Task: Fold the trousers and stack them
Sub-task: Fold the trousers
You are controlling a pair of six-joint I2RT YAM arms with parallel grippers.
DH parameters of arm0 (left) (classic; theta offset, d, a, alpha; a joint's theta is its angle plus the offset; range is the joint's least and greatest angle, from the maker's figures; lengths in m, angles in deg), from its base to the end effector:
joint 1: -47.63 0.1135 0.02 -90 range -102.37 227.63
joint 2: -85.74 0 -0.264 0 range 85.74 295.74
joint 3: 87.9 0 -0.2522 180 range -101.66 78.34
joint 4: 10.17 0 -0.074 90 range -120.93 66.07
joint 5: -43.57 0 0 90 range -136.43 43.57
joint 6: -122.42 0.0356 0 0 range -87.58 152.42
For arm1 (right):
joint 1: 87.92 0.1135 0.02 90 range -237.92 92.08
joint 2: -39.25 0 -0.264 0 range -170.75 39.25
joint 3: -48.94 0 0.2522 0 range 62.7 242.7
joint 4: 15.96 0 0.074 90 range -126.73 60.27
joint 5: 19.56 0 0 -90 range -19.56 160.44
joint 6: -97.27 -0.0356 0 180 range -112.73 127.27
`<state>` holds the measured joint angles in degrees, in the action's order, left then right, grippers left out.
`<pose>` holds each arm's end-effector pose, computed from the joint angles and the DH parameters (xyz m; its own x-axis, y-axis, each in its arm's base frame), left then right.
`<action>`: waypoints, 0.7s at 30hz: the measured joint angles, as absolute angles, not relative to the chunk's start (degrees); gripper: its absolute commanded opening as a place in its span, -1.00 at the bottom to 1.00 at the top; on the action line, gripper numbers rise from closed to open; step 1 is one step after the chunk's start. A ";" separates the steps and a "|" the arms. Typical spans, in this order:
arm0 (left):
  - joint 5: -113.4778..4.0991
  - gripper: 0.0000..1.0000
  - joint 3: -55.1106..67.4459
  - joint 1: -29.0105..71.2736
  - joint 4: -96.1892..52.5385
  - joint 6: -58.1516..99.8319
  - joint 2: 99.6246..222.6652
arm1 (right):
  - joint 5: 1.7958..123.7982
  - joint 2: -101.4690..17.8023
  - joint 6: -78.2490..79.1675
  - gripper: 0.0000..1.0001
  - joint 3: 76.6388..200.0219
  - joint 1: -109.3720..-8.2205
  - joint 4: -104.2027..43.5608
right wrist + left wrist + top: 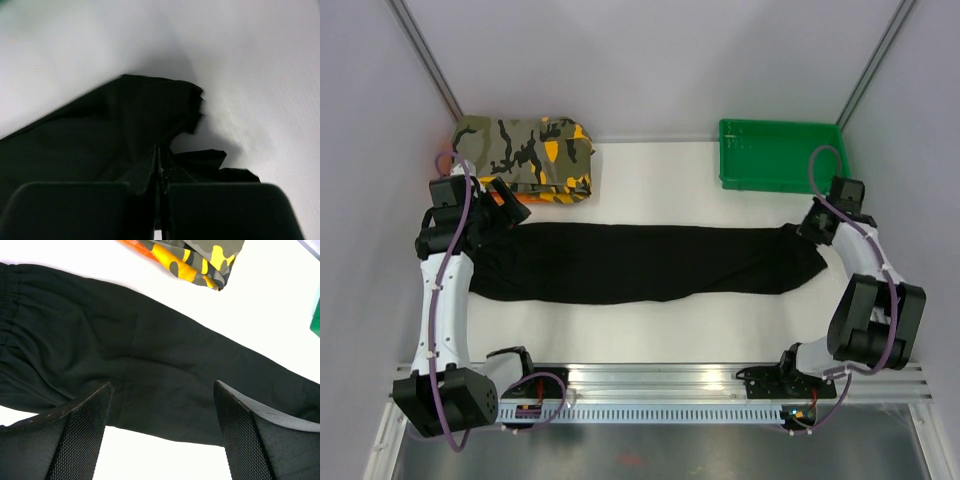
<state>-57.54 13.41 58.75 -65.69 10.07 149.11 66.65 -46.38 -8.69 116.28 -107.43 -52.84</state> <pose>0.2251 0.0373 0.3458 -0.5687 -0.4921 -0.6591 -0.2823 0.8694 -0.4055 0.2853 -0.0986 0.2077 -0.6621 0.5257 -0.5342 0.4989 0.8410 0.2092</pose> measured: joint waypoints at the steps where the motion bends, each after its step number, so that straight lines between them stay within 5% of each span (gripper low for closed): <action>1: -57.72 0.76 13.41 58.75 -65.66 10.22 148.92 | 66.62 -44.96 -8.45 -0.99 117.83 -104.92 -54.00; 12: -61.98 0.76 13.63 58.75 -65.01 10.70 148.57 | 73.57 -42.40 -11.71 -0.99 130.11 -72.50 -61.76; 21: -63.51 0.77 14.46 58.75 -63.57 10.68 148.41 | 81.51 -55.47 -21.68 -0.99 143.21 -46.58 -62.96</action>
